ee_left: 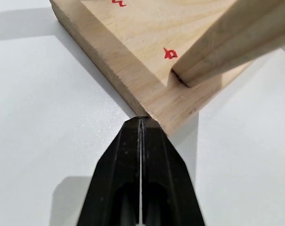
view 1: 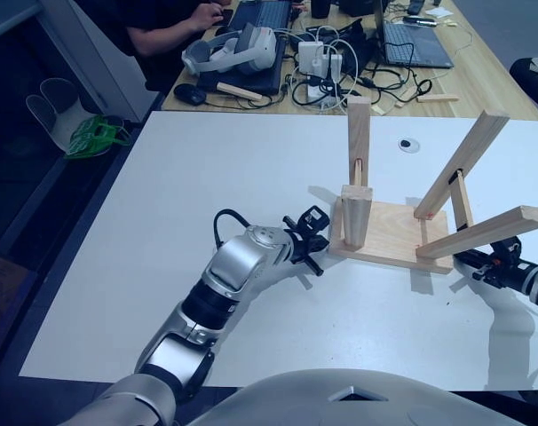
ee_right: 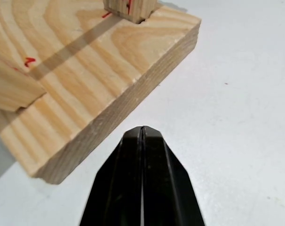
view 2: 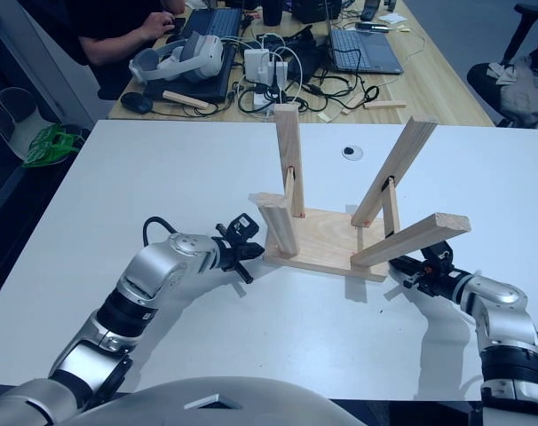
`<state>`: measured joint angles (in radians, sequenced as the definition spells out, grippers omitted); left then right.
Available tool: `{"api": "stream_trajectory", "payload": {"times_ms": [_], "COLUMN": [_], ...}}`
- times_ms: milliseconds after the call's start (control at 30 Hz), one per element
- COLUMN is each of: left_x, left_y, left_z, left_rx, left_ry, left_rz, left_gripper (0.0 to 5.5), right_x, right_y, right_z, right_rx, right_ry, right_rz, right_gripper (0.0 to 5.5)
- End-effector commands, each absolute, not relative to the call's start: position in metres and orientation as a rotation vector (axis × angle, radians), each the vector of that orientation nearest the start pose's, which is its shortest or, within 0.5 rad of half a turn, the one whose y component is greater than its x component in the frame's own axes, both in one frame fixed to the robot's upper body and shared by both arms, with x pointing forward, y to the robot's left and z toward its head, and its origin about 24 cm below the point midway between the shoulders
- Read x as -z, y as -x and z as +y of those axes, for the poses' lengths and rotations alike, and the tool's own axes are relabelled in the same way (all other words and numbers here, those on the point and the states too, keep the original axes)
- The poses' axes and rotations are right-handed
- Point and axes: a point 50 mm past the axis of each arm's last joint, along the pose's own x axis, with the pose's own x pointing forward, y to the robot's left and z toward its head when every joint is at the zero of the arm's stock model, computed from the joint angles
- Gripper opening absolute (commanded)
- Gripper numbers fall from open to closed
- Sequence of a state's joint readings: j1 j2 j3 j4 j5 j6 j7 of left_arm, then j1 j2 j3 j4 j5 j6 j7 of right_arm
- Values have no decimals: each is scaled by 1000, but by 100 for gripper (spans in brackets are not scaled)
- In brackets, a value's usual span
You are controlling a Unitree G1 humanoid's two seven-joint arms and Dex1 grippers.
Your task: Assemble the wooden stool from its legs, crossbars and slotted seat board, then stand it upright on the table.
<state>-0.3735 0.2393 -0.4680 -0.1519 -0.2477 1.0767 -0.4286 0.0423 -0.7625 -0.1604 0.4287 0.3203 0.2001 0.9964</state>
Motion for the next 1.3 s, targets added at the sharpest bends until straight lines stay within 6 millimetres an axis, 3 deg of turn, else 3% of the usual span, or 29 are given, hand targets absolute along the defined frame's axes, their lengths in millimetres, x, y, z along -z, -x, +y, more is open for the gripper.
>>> {"api": "stream_trajectory", "payload": {"times_ms": [33,467,900,1133,1300], "left_x": [-55,-55,-55,-55,-58], "left_y": [-252,-251,-251,-250,-249], "left_z": [57,58,58,58,60], "left_rx": [911,918,913,925,959], "left_ry": [-199,-197,-193,-171,-70], "left_rz": [726,730,730,733,746], "left_gripper": [2,2,2,2,2], "right_x": [-19,-24,-24,-28,-43], "right_y": [-189,-184,-173,-178,-186], "right_z": [-332,-320,-335,-317,-305], "right_rx": [-588,-650,-621,-698,-746], "right_ry": [29,-44,5,-44,-116], "right_rz": [689,705,746,713,662], "right_gripper": [0,0,0,0,0]}}
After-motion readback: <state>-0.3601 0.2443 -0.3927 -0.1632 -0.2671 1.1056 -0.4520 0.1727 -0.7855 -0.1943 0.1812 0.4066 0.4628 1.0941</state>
